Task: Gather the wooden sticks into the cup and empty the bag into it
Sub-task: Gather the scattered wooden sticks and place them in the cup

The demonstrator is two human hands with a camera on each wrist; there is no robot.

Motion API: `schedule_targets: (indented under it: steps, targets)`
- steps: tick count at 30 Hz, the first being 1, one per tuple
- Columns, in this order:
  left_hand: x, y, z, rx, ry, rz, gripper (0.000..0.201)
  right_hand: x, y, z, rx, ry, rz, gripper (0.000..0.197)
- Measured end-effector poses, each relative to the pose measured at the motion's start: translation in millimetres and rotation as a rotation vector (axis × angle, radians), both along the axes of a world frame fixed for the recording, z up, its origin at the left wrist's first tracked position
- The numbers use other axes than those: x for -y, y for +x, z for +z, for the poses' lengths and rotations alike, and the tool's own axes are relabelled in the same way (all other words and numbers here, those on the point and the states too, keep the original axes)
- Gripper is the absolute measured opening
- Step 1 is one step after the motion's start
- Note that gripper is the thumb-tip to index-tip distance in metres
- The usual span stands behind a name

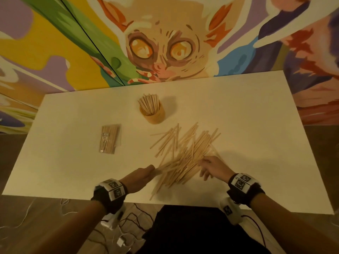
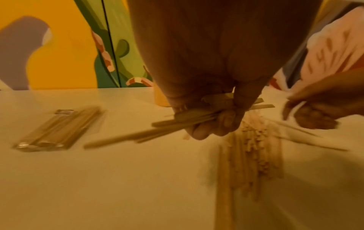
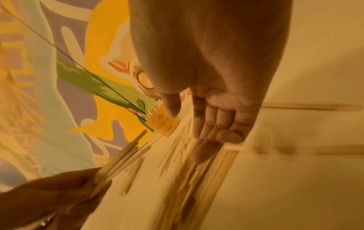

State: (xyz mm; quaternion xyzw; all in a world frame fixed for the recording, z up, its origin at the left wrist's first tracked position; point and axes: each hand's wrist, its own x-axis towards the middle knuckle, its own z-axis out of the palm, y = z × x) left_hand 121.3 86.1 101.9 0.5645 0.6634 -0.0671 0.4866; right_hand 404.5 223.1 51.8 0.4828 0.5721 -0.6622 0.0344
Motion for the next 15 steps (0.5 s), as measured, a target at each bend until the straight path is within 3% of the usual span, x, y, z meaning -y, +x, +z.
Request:
schedule_targets:
  steps: [4,7,10,15]
  targets:
    - [-12,35,7,0.061,0.059,-0.057,0.020,-5,-19,21,-0.093,-0.059,-0.164,0.043]
    - [-22,51,9,0.090,0.089,-0.076,0.017,-3,-27,36,-0.129,-0.100,-0.112,0.046]
    - [-33,62,12,0.088,0.134,-0.103,0.012,6,-34,44,-0.164,-0.075,-0.130,0.036]
    - [-40,75,12,0.036,0.250,-0.109,0.025,7,-30,38,-0.251,-0.030,-0.389,0.013]
